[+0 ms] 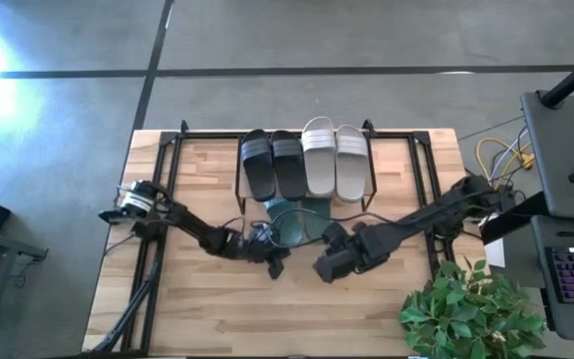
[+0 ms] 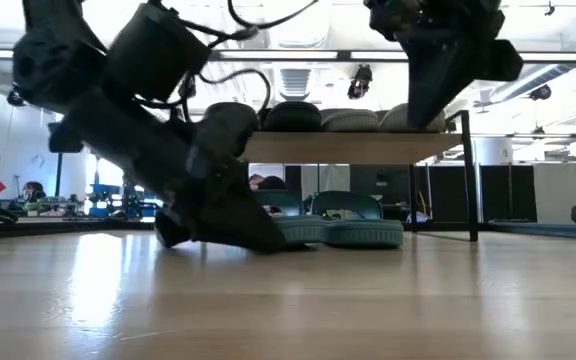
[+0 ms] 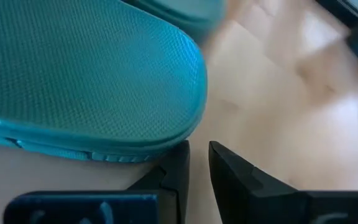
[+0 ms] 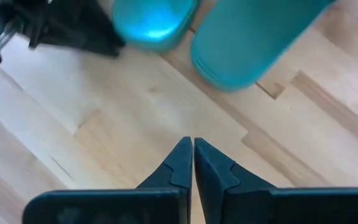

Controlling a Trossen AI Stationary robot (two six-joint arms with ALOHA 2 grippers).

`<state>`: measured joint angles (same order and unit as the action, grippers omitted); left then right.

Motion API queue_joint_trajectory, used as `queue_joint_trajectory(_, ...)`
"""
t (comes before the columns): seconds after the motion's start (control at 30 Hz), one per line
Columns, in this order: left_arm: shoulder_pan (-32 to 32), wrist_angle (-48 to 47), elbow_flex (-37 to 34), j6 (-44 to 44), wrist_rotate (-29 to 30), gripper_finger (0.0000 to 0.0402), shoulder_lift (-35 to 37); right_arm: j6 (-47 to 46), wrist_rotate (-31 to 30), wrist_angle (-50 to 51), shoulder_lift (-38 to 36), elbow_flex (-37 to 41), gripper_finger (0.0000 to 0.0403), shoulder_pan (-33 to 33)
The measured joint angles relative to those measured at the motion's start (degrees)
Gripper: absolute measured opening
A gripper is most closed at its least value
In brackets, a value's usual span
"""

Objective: Pick and place slides into the shelf
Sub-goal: Adjust the green slides under the shelf

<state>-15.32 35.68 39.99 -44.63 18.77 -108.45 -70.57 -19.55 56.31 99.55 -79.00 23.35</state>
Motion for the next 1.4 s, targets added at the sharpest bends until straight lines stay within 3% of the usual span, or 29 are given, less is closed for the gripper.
queue_joint_trajectory(0.2, 0.0, -9.6, -0.3, 0.0, 3.4, 0.0049, 5.0, -0.8, 2.7, -0.6, 2.7, 0.4, 0.0009, 1.3)
queue_joint_trajectory(0.43, -5.3, -23.1, -0.3, -2.5, 6.5, 0.0049, 15.3, 8.9, 5.0, -7.1, 7.4, 0.4, 0.0009, -0.9)
queue_joint_trajectory(0.73, -16.0, -37.6, -0.5, -14.5, 13.8, 0.0049, 26.1, 22.1, 7.0, -10.5, 15.4, 0.9, 0.0009, -7.5)
queue_joint_trajectory(1.0, -22.3, -39.2, -0.5, -21.2, 17.1, 0.0049, 26.4, 25.6, -4.6, -10.6, 16.6, 1.0, 0.0009, -9.9)
queue_joint_trajectory(1.1, -23.3, -39.7, -0.5, -22.7, 17.1, 0.0049, 25.5, 27.5, -5.6, -11.5, 15.9, 0.9, 0.0009, -11.1)
queue_joint_trajectory(1.17, -23.8, -39.6, -0.5, -23.6, 17.2, 0.0049, 24.9, 27.7, -3.1, -11.6, 15.9, 0.8, 0.0009, -11.7)
queue_joint_trajectory(1.27, -24.6, -39.6, -0.4, -24.8, 17.0, 0.0049, 25.0, 27.8, 5.5, -13.0, 14.9, 0.7, 0.0009, -11.3)
queue_joint_trajectory(1.4, -26.6, -39.7, -0.4, -27.6, 17.8, 0.0049, 25.6, 30.8, 12.1, -24.3, 13.0, 0.3, 0.0009, -8.8)
